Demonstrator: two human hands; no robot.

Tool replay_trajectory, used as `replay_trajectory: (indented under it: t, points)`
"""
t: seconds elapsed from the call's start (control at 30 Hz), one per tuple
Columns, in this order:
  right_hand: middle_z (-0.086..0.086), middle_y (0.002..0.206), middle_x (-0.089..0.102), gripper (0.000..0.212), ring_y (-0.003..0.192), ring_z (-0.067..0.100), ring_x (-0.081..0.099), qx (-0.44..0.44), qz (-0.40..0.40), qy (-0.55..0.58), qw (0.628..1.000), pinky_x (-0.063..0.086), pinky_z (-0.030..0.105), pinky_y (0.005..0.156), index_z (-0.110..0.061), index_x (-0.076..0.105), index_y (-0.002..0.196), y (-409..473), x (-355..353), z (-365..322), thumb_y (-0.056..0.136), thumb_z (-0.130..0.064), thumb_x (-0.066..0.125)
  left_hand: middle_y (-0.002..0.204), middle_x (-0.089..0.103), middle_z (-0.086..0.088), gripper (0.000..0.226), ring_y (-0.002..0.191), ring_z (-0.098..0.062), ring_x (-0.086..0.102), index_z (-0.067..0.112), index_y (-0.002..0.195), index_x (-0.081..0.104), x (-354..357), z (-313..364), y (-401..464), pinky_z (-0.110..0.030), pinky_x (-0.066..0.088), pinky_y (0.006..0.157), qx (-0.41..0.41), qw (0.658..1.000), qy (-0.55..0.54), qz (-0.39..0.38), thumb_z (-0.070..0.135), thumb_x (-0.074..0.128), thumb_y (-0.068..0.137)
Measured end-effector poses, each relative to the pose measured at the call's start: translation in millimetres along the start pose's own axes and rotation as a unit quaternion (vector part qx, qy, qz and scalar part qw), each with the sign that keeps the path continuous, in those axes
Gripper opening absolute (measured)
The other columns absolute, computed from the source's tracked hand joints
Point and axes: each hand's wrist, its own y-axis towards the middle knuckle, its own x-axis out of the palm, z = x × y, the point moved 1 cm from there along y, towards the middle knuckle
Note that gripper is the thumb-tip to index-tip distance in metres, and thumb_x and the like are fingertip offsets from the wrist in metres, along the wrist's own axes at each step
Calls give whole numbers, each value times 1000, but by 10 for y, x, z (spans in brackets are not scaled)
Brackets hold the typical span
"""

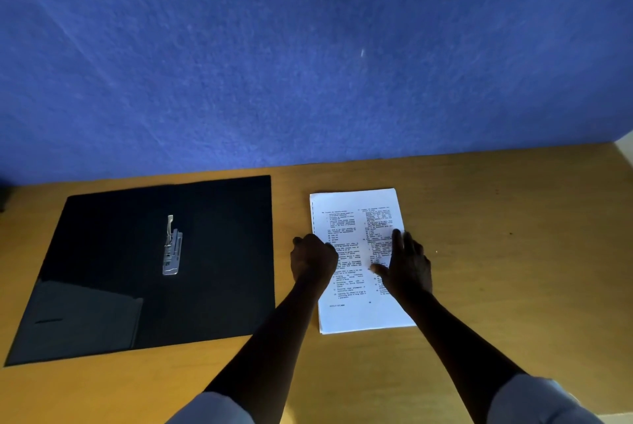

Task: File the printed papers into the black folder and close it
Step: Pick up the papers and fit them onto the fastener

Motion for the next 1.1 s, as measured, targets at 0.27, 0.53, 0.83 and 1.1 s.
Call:
replay_trajectory:
  t: [0.27, 0.53, 0.83, 1.1]
  points:
    - [17, 159, 29, 97, 143, 37, 33, -2, 2, -1, 1000, 41, 52, 109, -14, 20, 154, -1, 7, -18, 83, -49, 75, 107, 70, -7, 8, 88, -27, 68, 14, 89, 60, -40, 96, 21, -31, 54, 67, -48, 997, -60, -12, 22, 58, 88]
    - [19, 160, 28, 95, 144, 38, 31, -3, 9, -3, 1000, 39, 51, 110, -14, 23, 154, -8, 14, -18, 82, -47, 76, 109, 69, -9, 11, 76, -21, 63, 12, 87, 62, -67, 71, 103, -26, 45, 56, -101, 988, -107, -37, 22, 62, 84]
    - [19, 160, 28, 95, 145, 37, 32, 4, 9, -2, 1000, 39, 50, 112, -15, 22, 154, -9, 13, -35, 82, -45, 77, 128, 50, -16, 46, 113, -37, 58, 7, 128, 40, 63, 160, -63, -37, 46, 76, -89, 987, -134, 12, 20, 61, 90]
    - [19, 160, 26, 95, 146, 38, 30, 5, 9, 2, 1000, 38, 50, 114, -15, 20, 155, -5, 16, -42, 84, -44, 76, 113, 69, -10, 28, 80, -20, 65, 9, 109, 58, 88, 116, 4, -26, 48, 55, -102, 980, -170, -18, 25, 61, 86]
